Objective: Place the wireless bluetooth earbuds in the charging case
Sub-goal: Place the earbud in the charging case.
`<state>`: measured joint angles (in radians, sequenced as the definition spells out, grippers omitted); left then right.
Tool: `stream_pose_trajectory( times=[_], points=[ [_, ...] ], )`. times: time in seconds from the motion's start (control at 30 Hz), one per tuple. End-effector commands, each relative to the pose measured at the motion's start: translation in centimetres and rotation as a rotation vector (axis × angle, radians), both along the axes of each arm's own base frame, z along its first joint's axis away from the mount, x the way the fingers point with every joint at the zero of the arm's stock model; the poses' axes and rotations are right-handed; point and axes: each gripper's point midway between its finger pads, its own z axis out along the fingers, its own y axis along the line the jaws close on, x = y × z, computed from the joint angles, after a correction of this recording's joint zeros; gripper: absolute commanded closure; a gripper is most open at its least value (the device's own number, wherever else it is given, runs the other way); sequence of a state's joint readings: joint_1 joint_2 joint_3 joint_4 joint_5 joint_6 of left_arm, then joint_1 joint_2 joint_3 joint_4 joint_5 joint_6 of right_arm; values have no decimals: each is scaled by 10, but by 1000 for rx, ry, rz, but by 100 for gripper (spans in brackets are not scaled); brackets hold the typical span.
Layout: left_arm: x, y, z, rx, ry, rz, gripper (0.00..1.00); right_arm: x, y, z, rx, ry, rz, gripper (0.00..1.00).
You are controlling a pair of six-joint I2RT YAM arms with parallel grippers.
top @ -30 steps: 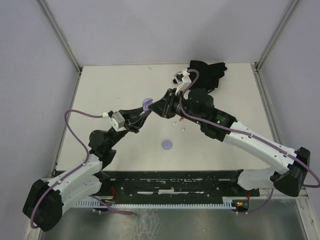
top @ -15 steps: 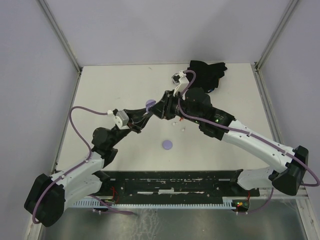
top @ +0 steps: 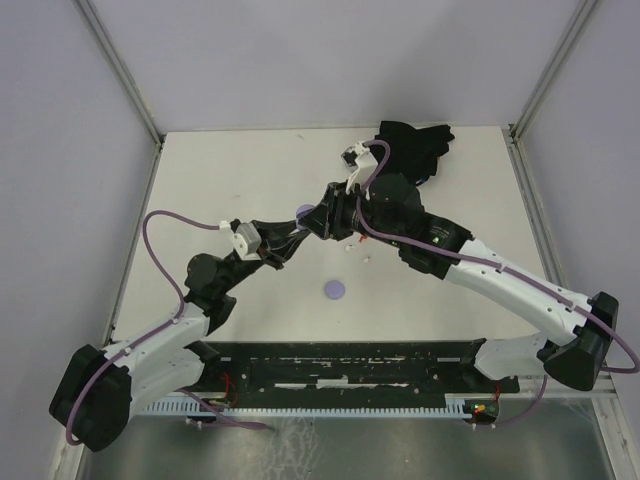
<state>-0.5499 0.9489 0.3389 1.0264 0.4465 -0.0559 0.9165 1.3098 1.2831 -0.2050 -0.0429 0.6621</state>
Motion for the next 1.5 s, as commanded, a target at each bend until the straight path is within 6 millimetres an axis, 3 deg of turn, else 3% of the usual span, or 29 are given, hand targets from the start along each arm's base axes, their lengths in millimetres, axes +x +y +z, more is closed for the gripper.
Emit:
stream_pose_trajectory(
  times=[0.0,0.47,0.83,1.47],
  points=[
    [-3,1,15,-54,-5,-20,97,-1,-12,37,13,-99,-24,58],
    [13,-5,-12,57,132,6,97,-3,-15,35,-226,-176,92,52],
    [18,-6,-24,136,157,21,97,11,-12,-2,-416,-66,53,52],
    [8,-6,-18,127,105,-6,97,22,5,-20,-379,17,-13,58]
  ],
)
